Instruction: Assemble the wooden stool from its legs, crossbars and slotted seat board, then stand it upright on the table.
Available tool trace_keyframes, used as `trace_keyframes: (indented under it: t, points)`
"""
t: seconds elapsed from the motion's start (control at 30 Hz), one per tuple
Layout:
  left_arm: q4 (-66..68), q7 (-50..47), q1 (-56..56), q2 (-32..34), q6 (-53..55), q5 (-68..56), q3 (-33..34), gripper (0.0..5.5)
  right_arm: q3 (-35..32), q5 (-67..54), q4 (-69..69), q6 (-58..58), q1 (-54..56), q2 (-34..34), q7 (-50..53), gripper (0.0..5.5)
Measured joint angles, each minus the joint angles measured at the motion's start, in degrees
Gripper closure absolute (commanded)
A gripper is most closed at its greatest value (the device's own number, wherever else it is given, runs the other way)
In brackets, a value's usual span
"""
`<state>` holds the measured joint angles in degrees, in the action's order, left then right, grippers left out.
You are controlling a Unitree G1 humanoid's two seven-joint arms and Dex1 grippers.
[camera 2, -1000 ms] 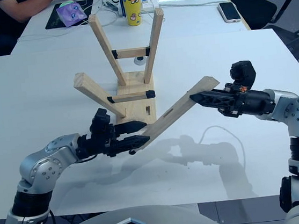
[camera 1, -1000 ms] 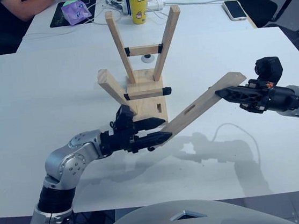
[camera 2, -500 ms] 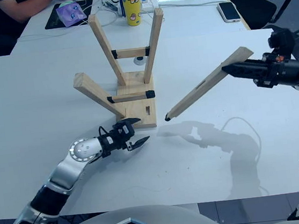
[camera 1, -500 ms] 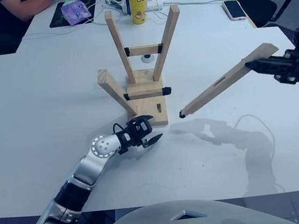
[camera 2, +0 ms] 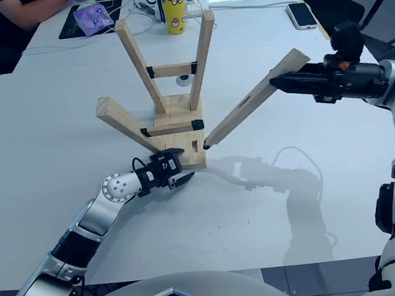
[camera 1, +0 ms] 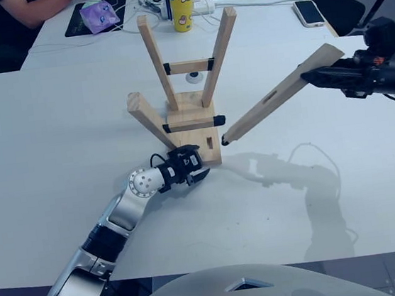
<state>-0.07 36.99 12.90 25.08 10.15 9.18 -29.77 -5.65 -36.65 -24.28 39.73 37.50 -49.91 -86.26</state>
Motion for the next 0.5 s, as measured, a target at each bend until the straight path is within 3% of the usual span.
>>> trace_keyframes:
  t: [0.5]
  points:
    - [-0.4,1.7,-0.1,0.7,0.1,-0.1,0.6,1.87,5.9,7.2,1.4,-9.7,1.2,8.4,2.0,3.42]
